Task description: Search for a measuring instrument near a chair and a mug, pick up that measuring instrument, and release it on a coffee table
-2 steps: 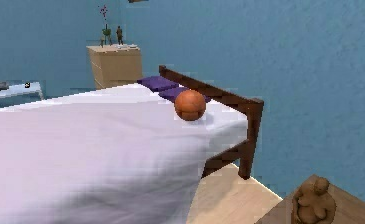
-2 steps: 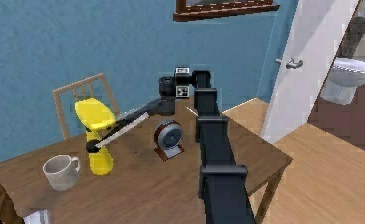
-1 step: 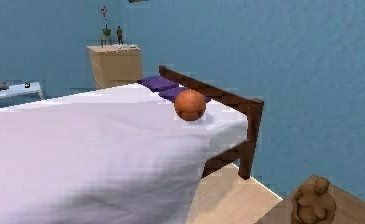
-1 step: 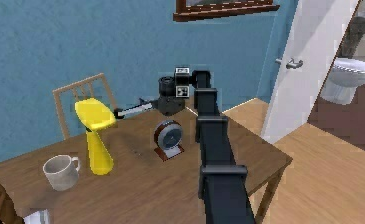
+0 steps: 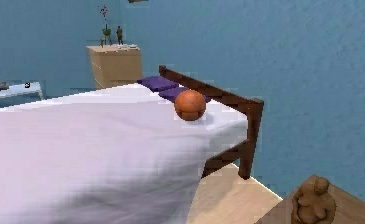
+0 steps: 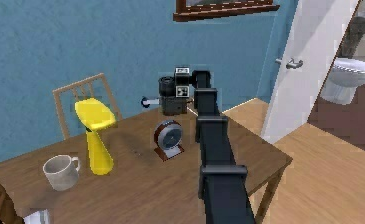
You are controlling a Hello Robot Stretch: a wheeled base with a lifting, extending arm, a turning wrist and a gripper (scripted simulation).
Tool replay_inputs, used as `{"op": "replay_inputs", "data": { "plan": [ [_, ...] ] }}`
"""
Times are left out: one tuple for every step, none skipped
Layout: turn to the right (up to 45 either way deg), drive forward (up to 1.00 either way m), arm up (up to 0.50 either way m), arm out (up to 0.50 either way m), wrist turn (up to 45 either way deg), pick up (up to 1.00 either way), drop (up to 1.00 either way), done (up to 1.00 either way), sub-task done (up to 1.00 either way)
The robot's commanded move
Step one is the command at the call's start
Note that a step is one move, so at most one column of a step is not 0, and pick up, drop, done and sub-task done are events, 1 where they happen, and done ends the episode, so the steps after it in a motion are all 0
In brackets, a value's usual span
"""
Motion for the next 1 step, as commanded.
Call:
{"op": "replay_inputs", "data": {
  "plan": [
    [0.0,0.00,-0.30,0.00,0.0,0.00,0.00,0.00,0.00]
  ]
}}
